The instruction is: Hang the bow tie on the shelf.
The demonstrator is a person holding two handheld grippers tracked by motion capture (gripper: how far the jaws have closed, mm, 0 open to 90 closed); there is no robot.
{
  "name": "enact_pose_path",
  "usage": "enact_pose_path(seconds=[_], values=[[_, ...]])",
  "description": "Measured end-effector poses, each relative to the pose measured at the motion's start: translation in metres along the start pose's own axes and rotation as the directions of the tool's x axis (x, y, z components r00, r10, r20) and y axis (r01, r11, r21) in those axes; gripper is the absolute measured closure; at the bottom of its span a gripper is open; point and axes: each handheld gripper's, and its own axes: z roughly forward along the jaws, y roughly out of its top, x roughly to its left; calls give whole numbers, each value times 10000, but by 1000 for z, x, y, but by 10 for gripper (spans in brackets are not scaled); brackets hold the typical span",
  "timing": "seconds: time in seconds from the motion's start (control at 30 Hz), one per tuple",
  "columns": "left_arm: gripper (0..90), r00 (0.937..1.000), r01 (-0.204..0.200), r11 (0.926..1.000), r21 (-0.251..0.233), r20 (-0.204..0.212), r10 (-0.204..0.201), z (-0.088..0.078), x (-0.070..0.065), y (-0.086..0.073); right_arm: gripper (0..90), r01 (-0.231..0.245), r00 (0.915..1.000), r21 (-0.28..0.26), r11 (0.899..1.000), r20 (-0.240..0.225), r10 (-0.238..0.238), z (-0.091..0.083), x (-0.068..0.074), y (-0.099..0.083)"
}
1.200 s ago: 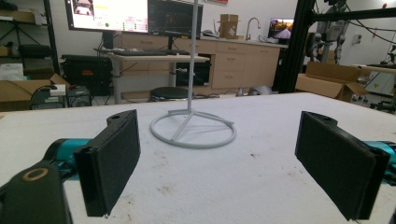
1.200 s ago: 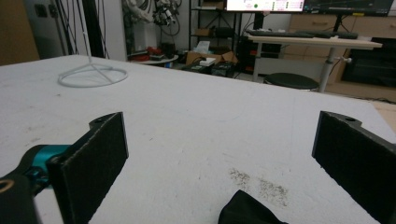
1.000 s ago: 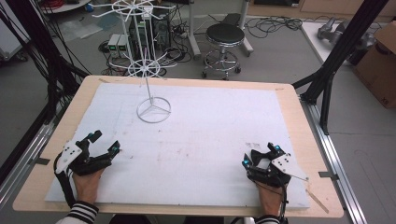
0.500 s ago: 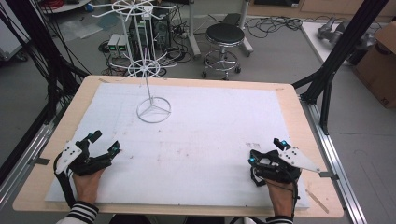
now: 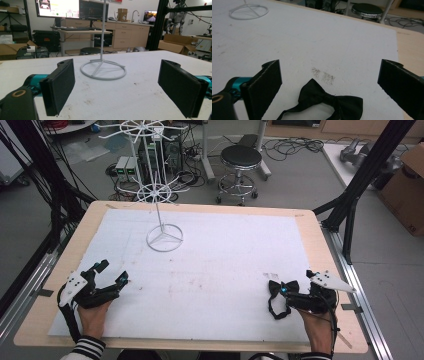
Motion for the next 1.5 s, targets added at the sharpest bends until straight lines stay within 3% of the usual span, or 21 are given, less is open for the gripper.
enact_pose_path(seconds=[0.07, 0.37, 0.4, 0.5, 0.53, 0.77, 0.8, 0.83, 0.87, 0.97, 1.0, 1.1, 1.13, 1.3, 1.4, 1.5], values=[[145, 10000, -10, 10000, -2, 8, 10, 0, 0, 0, 44, -72, 9997, 224, 9997, -247, 78, 1, -2, 1], [145, 10000, -57, 10000, 16, 17, 57, 0, 0, 0, 62, -272, 9978, 1432, 9893, -555, 355, 14, -6, 0], [145, 10000, -50, 10000, 17, 22, 50, 0, 0, 0, 202, -179, 9974, 1751, 9844, -656, 298, 17, -7, -1], [145, 10000, -49, 10000, 1, 6, 49, 0, 0, 0, 226, -136, 9985, 2035, 9790, -491, 241, 20, -8, -3], [145, 10000, -52, 10000, 4, 18, 52, 0, 0, 0, 243, -239, 9989, 2349, 9717, -347, 329, 23, -11, -4], [145, 10000, -47, 10000, -6, 15, 47, 0, 0, 0, 336, -240, 9990, 2842, 9585, -304, 340, 26, -17, -7], [145, 10000, -30, 10000, -21, 6, 30, 0, 0, 0, 354, -254, 9992, 3147, 9489, -220, 341, 27, -18, -9], [145, 10000, -28, 10000, -19, 9, 28, 0, 0, 0, 354, -254, 9992, 3147, 9489, -220, 341, 27, -18, -9], [145, 10000, -31, 10000, -15, 14, 31, 0, 0, 0, 363, -401, 9988, 3376, 9404, -121, 469, 28, -19, -9], [145, 10000, -61, 10000, -1, 13, 61, 0, 0, 0, 373, -351, 9989, 3457, 9377, -170, 437, 29, -20, -10], [145, 10000, -56, 10000, -1, 11, 56, 0, 0, 0, 382, -289, 9988, 3617, 9318, -253, 409, 31, -20, -10], [145, 10000, -44, 10000, -2, 13, 44, 0, 0, 0, 409, -154, 9990, 3762, 9264, -321, 297, 33, -20, -10], [145, 10000, -63, 10000, 1, 13, 63, 0, 0, 0, 426, 19, 9997, 3916, 9201, -250, 85, 34, -18, -10], [145, 10000, -85, 10000, -16, 27, 85, 0, 0, 0, 476, -25, 10000, 4010, 9161, -66, 56, 36, -19, -12], [145, 10000, -78, 10000, -3, 23, 78, 0, 0, 0, 517, 129, 9999, 4262, 9045, -104, -94, 39, -18, -16], [145, 10000, -86, 10000, 2, 25, 86, 0, 0, 0, 532, 164, 9999, 4311, 9022, -107, -131, 39, -19, -17]])
